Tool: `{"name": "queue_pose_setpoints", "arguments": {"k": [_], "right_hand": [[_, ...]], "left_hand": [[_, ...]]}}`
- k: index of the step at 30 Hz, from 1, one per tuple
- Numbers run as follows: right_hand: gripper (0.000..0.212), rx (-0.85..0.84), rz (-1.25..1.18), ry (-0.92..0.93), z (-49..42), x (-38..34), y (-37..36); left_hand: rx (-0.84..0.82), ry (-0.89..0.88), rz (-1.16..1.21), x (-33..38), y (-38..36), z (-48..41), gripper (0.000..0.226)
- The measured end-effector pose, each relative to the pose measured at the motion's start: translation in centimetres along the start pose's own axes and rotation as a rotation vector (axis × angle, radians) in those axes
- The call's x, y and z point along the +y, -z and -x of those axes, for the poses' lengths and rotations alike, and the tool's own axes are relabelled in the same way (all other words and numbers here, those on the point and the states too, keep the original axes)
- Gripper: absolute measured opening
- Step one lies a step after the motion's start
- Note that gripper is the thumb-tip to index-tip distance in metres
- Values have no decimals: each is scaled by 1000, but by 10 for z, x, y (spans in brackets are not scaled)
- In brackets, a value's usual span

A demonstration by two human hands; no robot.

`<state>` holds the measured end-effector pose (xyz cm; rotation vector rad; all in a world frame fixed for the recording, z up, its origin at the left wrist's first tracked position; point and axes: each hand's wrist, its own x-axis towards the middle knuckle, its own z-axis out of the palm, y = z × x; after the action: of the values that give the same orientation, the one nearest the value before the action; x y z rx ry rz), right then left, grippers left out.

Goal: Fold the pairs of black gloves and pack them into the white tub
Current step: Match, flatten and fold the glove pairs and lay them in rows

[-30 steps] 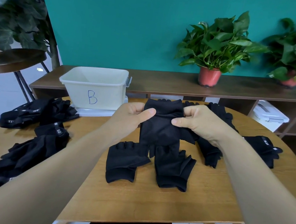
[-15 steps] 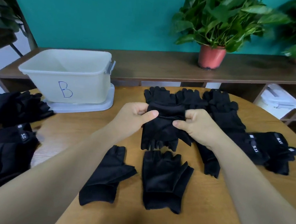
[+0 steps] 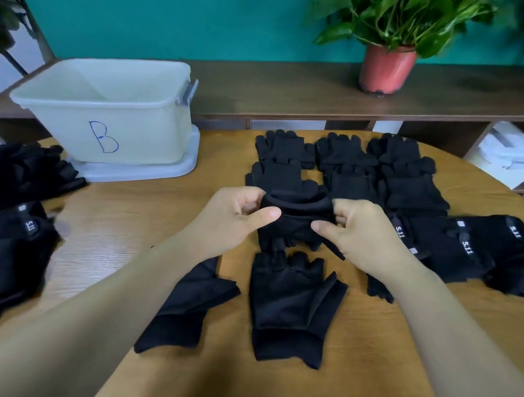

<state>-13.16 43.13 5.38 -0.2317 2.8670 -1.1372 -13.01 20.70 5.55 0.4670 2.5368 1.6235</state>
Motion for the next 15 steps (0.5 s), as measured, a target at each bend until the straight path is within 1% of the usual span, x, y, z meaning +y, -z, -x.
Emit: {"name": "queue_pose_setpoints", "arguments": {"k": [3,6,10,11,13,15], "right_hand": [[22,-8,16,13,14,0,-3],[14,7,37,90,29,-5,-1],[16,41,220,135,56,-2,-3],[19,60,263,165,64,1,-8],[36,109,343,262,80,10,-20],[51,169,421,369,90,22,-35]], "left_hand": [[-3,-6,-7,2,-1,13,18],[-26,-16,-30,6,-4,28,14],[-64,-11,-66,5,-12,54,13],[-76,-13,-97,1,-16,61,12],[-62,-63,-257,-13,-23,75,13],[-25,-203,-491,-30,-30,87,20]]}}
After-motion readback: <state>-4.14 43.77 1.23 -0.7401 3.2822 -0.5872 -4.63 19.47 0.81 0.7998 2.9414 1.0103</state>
